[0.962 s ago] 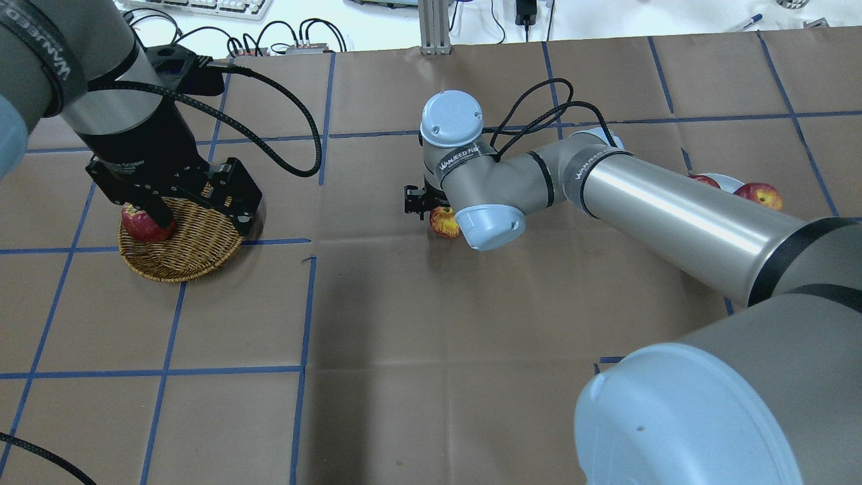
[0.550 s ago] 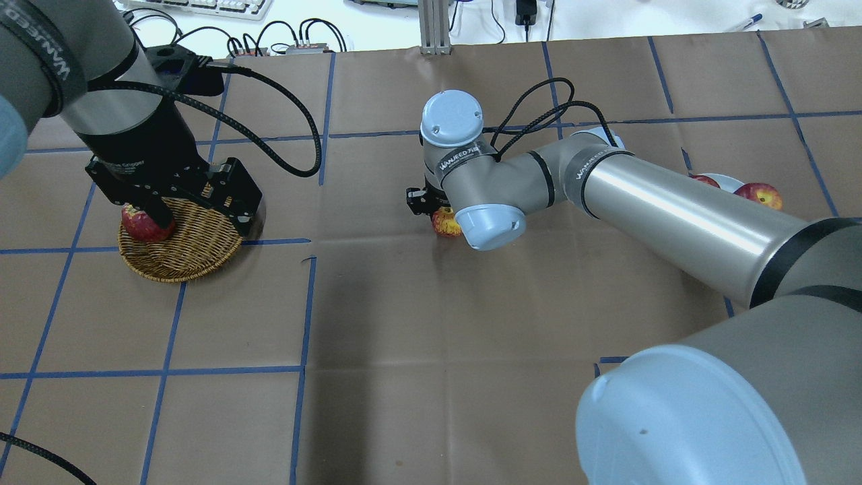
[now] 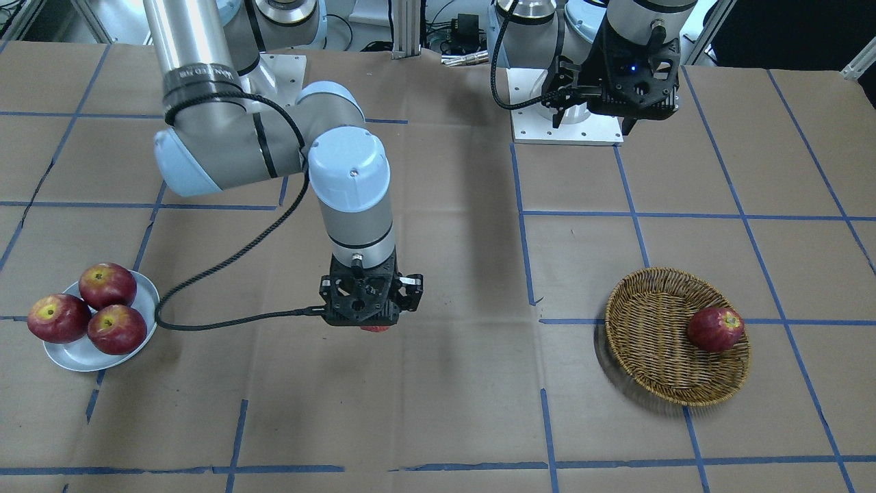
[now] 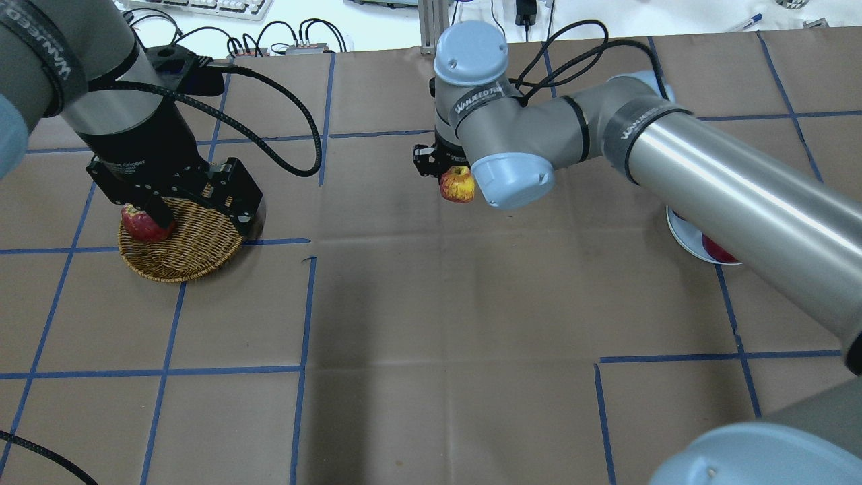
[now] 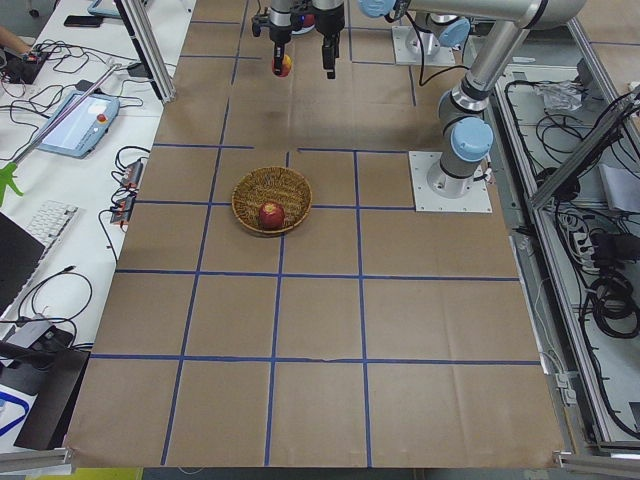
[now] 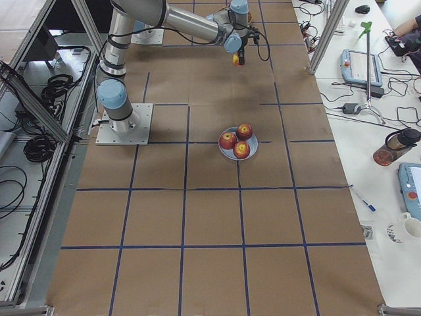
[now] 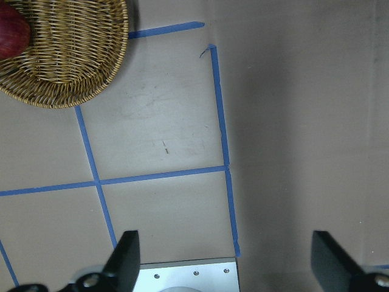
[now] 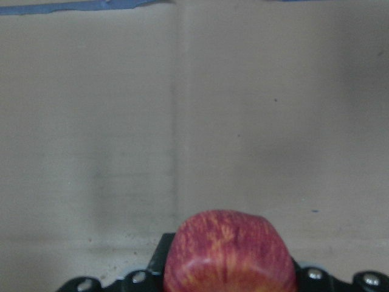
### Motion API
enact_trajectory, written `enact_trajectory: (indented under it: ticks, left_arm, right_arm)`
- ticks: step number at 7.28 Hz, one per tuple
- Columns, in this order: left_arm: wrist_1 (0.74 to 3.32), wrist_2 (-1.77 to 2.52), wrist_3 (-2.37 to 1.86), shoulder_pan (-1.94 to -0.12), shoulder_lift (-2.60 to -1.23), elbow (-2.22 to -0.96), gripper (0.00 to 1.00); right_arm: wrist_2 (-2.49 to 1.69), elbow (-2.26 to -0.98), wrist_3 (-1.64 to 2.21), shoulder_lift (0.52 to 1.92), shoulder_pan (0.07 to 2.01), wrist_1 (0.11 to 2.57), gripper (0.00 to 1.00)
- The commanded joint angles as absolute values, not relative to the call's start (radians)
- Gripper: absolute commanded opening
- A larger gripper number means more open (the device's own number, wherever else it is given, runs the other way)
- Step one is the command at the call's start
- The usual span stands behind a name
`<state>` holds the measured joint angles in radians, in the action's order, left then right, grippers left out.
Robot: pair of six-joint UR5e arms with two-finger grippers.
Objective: Transfer apple from basket to plate
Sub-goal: 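Lift the apple with the right gripper and carry it over the white plate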
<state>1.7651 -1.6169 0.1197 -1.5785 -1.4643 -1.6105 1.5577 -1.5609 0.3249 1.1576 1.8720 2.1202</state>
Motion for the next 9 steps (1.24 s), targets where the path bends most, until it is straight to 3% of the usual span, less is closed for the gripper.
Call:
enact_trajectory:
  ticks: [1,5,9]
  left_arm:
    - [1.767,-1.617,0.120,-1.578,-1.465,-1.611,0.99]
    - [1.770,-1.618,0.121,-1.578,-1.462,-1.611,0.99]
    - [1.772,-1.623,0.120,-1.580,-1.451,-1.611,0.99]
  right_arm:
    - [1.552,-1.531,0.167,1.282,1.702,1.950,0.39]
    - [1.559,-1.554,-0.310,1.335,1.338,1.868,0.37]
    - [1.542,-1.762,-0.616,1.316,1.131,2.035,0.35]
